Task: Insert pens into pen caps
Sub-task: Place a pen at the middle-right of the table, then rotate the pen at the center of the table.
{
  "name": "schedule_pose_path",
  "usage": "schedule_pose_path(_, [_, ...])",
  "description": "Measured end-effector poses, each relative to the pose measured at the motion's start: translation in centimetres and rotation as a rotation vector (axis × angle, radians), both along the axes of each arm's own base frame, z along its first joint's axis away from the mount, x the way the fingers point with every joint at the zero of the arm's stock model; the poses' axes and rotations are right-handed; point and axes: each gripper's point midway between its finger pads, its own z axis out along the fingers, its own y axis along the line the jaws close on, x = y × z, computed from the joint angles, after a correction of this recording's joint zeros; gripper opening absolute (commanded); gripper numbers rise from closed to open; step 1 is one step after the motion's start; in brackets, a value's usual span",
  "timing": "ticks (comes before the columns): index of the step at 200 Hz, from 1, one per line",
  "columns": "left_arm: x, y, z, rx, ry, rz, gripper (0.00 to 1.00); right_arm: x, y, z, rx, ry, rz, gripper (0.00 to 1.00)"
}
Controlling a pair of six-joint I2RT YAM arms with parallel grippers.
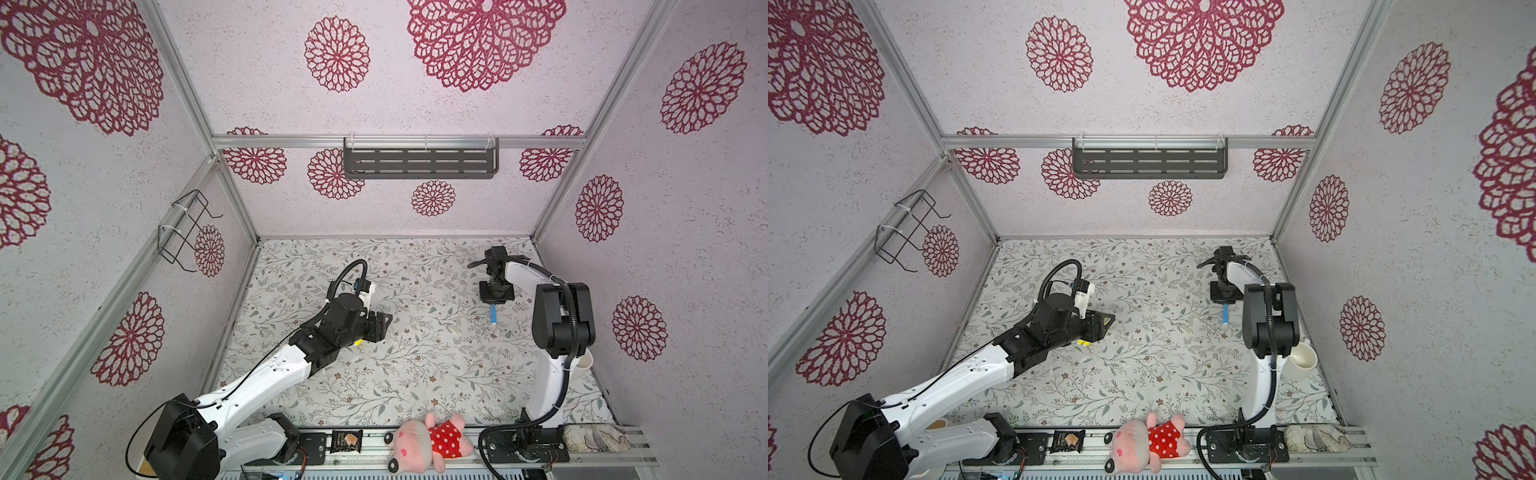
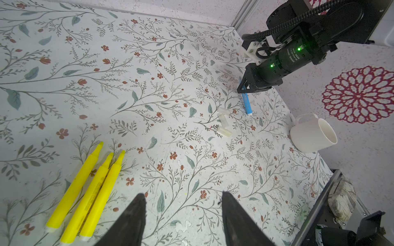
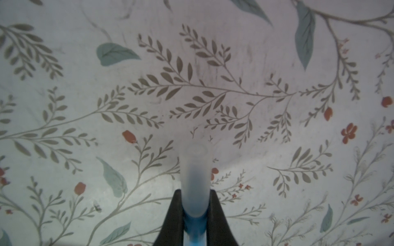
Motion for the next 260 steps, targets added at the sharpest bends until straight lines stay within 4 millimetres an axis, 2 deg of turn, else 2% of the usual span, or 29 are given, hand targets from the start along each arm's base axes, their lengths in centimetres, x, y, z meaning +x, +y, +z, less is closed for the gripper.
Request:
schedule_pose_path(28, [0.1,0.3,-0.2,0.006,0.006,0.016,0.6,0.0,-0.1,0.0,-0.003,0.0,-0.002,0.23])
schedule_pose_path(34, [0.1,0.4,-0.2,0.01,0.008,0.018,0.6,0.0,-0.1,0.1,-0.003,-0.001,-0.001,0.29])
schedule_pose_path(54, [0.1,0.6,-0.4,0.021,0.012,0.029,0.6,0.0,0.0,0.3,0.0,-0.01,-0.001,0.31])
schedule_pose_path(55, [0.1,0.7,-0.5,0.021,0.012,0.03,0.6,0.0,0.0,0.3,0.0,-0.012,-0.001,0.33])
schedule_pose_path(58, [0.2,0.7,-0.5,0.021,0.012,0.031,0.6,0.0,0.0,0.4,0.0,-0.014,-0.001,0.56])
schedule_pose_path(62, [0.2,0.7,-0.5,0.022,0.012,0.031,0.6,0.0,0.0,0.5,0.002,-0.017,-0.006,0.62])
schedule_pose_path(100, [0.1,0.9,-0.6,0.029,0.014,0.037,0.61,0.0,0.1,2.8,0.008,-0.068,-0.001,0.64])
schedule_pose_path(129, [0.2,1.3,-0.8,0.044,0.019,0.052,0.61,-0.2,0.4,7.5,0.019,-0.18,0.006,0.65])
schedule_pose_path(131, [0.2,1.4,-0.8,0.045,0.019,0.053,0.61,-0.2,0.5,7.9,0.02,-0.19,0.007,0.87])
schedule_pose_path(132, [0.2,1.4,-0.8,0.046,0.019,0.054,0.61,-0.2,0.5,8.0,0.02,-0.193,0.008,0.93])
schedule_pose_path(136, [0.3,1.5,-0.9,0.048,0.02,0.057,0.61,-0.3,0.6,9.0,0.026,-0.218,0.003,0.99])
schedule_pose_path(158, [0.4,2.0,-1.2,0.078,0.031,0.071,0.6,-0.9,1.7,14.3,0.086,-0.387,0.032,0.99])
schedule_pose_path(169, [0.6,2.2,-1.4,0.097,0.039,0.076,0.6,-1.9,2.6,17.0,0.152,-0.5,0.049,0.99])
schedule_pose_path(194, [0.9,2.1,-1.9,0.125,0.055,0.079,0.6,-4.5,3.8,21.1,0.305,-0.693,0.069,0.99])
schedule_pose_path(216, [1.0,2.5,-3.2,0.162,0.087,0.085,0.58,-4.9,4.5,22.4,0.4,-0.744,0.08,0.99])
schedule_pose_path(245, [1.6,2.9,-5.3,0.233,0.157,0.089,0.56,-4.5,6.5,21.6,0.541,-0.73,0.105,0.99])
schedule_pose_path(260, [1.9,2.8,-6.3,0.26,0.186,0.08,0.56,-5.6,7.8,21.1,0.629,-0.734,0.127,0.99])
